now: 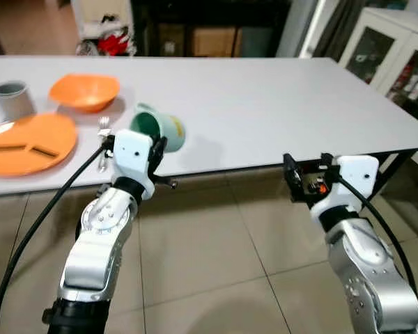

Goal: Setting the table

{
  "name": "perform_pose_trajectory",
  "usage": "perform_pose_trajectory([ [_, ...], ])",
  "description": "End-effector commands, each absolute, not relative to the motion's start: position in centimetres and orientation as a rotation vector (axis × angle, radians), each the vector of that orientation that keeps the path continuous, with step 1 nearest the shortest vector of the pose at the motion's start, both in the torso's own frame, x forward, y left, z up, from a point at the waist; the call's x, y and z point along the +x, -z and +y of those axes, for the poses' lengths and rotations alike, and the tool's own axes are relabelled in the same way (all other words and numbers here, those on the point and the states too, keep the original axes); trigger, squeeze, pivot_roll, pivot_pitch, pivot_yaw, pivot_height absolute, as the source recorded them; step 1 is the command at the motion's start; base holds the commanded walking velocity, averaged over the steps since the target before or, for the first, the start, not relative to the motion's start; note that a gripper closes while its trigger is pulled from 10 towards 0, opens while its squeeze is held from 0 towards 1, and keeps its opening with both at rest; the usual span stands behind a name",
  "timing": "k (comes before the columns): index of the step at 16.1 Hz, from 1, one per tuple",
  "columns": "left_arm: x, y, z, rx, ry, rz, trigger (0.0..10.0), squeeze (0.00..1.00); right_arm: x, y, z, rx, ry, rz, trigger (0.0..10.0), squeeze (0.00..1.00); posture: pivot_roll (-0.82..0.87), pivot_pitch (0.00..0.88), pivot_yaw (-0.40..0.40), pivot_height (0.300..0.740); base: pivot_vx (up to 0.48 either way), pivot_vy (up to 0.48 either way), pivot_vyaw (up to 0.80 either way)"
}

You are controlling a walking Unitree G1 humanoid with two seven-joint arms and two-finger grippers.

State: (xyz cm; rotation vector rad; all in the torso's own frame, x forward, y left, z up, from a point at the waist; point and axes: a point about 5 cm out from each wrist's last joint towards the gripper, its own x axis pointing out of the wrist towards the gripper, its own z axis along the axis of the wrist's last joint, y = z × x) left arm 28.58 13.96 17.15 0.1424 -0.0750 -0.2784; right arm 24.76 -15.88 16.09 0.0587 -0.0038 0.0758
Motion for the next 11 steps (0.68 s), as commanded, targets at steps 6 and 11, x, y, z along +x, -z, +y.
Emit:
perform_pose_trajectory([
  [6, 29.0, -17.75, 12.34, 0.147, 0.338, -0.108, 10.0, 0.0, 24.69, -16.15, -17.28, 0.032, -0.015, -0.021, 10.0, 0.0, -0.04, 0.0, -0.037, 0.74, 0.337, 0.0, 0.0],
  [11, 29.13, -17.81, 12.38, 0.153, 0.338, -0.111, 10.0, 0.0, 24.8, -16.17, -17.31, 0.037, -0.012, -0.026, 10.0, 0.0, -0.03, 0.0, -0.035, 0.74, 0.34, 0.0, 0.0],
])
